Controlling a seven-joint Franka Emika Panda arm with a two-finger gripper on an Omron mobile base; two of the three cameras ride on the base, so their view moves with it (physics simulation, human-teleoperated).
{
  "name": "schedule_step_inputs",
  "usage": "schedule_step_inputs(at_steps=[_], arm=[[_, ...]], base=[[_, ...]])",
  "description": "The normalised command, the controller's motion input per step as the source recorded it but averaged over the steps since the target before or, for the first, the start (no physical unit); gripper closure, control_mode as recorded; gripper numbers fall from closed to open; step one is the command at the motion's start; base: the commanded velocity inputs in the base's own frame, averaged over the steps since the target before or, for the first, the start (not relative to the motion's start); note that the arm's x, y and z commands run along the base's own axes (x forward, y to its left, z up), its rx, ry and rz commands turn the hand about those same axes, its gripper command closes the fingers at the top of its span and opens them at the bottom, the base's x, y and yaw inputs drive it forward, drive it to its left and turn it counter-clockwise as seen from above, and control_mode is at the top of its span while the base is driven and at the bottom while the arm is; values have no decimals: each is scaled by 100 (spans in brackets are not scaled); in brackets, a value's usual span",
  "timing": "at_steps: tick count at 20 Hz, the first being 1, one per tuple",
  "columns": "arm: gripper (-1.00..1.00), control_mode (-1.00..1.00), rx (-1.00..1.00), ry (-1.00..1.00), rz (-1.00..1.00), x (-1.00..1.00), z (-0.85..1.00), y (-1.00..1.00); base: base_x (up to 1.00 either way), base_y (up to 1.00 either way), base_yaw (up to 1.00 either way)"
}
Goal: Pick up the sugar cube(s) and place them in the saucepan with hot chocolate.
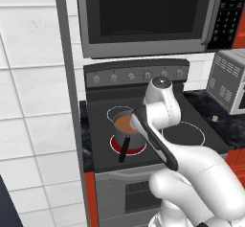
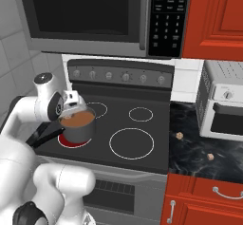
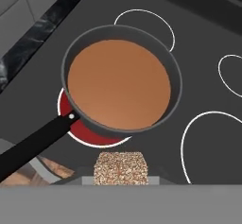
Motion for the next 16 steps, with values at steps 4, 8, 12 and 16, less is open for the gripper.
schedule_step_inputs(at_steps=[4, 8, 12, 16], arm=[[100, -100, 0, 11, 0, 13, -19, -12], [100, -100, 0, 8, 0, 11, -15, -2], [100, -100, 0, 1, 0, 1, -1, 4], [100, -100, 0, 0, 0, 0, 0, 1]], base=[[0, 0, 0], [0, 0, 0], [0, 0, 0], [0, 0, 0]])
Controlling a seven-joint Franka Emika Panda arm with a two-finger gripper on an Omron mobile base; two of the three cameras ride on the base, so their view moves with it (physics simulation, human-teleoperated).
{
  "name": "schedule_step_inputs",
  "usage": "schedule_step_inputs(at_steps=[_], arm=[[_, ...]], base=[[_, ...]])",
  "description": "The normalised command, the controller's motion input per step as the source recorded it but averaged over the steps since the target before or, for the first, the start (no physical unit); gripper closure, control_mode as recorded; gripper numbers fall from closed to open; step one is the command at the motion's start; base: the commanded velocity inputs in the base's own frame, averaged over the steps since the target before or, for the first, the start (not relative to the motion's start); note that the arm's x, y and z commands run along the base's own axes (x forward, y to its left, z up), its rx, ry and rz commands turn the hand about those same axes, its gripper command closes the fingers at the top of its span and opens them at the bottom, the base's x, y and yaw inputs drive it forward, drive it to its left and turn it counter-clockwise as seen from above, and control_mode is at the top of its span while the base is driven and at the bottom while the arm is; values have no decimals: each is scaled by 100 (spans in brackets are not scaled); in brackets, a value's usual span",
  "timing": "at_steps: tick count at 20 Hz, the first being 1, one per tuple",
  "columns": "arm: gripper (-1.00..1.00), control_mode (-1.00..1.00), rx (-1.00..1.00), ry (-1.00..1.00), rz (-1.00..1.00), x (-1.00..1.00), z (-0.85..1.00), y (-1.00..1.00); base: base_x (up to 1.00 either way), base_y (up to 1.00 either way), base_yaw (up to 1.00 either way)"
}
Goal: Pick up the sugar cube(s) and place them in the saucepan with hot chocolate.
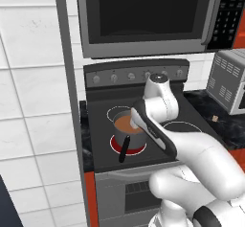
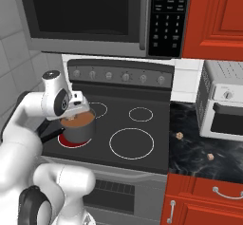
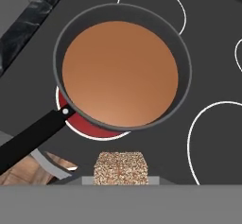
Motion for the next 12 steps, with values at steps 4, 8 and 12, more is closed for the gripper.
schedule_step_inputs(at_steps=[4, 8, 12], arm=[[100, -100, 0, 0, 0, 31, 0, 9], [100, -100, 0, 0, 1, 55, 0, 6], [100, -100, 0, 0, 5, 31, 0, 0]], base=[[0, 0, 0], [0, 0, 0], [0, 0, 0]])
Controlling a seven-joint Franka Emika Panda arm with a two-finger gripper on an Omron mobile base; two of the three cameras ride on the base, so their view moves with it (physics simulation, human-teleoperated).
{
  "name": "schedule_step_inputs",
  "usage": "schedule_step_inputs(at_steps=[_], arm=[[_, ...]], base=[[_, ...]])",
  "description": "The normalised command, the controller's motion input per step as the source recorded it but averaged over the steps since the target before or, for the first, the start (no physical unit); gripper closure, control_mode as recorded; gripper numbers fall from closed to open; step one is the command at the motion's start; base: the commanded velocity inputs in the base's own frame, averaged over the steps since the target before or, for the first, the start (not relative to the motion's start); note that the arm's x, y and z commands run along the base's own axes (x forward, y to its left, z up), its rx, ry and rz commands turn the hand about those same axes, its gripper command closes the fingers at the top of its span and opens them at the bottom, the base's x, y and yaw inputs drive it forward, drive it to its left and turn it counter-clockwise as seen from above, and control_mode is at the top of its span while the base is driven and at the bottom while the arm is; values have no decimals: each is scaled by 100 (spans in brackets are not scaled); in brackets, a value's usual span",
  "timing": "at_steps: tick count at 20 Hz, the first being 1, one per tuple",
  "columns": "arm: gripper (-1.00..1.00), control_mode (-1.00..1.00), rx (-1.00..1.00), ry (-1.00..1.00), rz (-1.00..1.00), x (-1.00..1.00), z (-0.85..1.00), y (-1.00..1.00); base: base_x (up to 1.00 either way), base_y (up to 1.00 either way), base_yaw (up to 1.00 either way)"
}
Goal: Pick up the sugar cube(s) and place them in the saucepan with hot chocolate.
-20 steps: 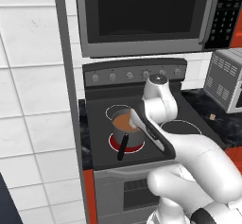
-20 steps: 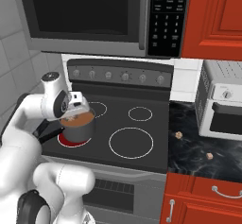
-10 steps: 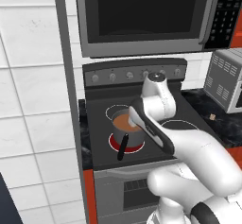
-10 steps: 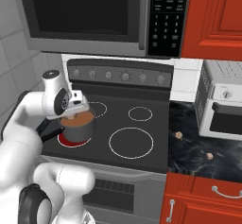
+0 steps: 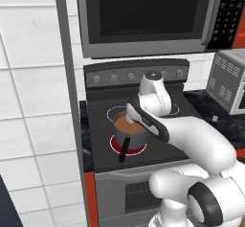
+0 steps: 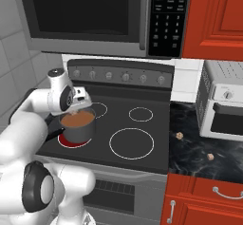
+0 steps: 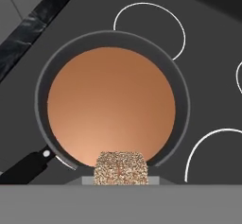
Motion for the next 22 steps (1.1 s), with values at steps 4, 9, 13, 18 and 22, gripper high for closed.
schedule_step_inputs(at_steps=[4, 9, 13, 18, 22], arm=[[100, -100, 0, 0, 9, 19, 0, 1], [100, -100, 0, 1, 12, 3, 0, 2], [100, -100, 0, 2, 11, 5, 0, 0], [100, -100, 0, 1, 8, 9, -3, 0], [100, -100, 0, 0, 7, 13, -20, 0]], base=[[0, 0, 0], [0, 0, 0], [0, 0, 0], [0, 0, 0], [0, 0, 0]])
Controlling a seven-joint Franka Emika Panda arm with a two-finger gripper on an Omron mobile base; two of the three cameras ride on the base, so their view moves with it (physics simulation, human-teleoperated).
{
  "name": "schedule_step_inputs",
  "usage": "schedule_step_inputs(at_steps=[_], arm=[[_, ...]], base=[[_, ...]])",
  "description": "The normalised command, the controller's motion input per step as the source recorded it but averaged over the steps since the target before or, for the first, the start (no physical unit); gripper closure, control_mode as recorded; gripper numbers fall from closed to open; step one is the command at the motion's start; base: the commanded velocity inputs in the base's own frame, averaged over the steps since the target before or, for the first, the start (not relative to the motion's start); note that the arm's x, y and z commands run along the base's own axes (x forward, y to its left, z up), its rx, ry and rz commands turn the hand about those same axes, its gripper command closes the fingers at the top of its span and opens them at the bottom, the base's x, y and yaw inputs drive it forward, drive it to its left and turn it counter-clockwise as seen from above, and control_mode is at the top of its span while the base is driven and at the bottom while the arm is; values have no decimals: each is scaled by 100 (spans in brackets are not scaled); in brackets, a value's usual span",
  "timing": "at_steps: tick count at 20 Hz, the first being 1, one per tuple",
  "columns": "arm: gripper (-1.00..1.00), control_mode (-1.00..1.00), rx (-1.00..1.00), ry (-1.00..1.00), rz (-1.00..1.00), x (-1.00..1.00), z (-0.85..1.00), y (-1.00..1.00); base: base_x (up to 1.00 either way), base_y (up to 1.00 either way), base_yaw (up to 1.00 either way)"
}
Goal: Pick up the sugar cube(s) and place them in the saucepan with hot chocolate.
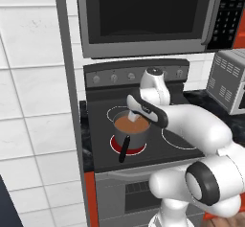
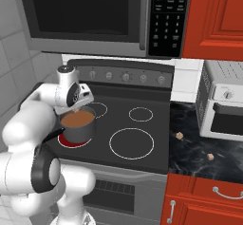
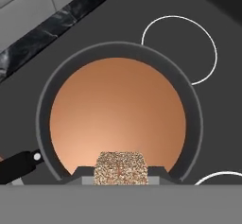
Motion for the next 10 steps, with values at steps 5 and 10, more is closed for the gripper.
schedule_step_inputs(at_steps=[5, 10], arm=[[100, -100, 0, 2, 7, 9, -45, 0], [100, -100, 0, 1, 2, 0, -10, 0]], base=[[0, 0, 0], [0, 0, 0]])
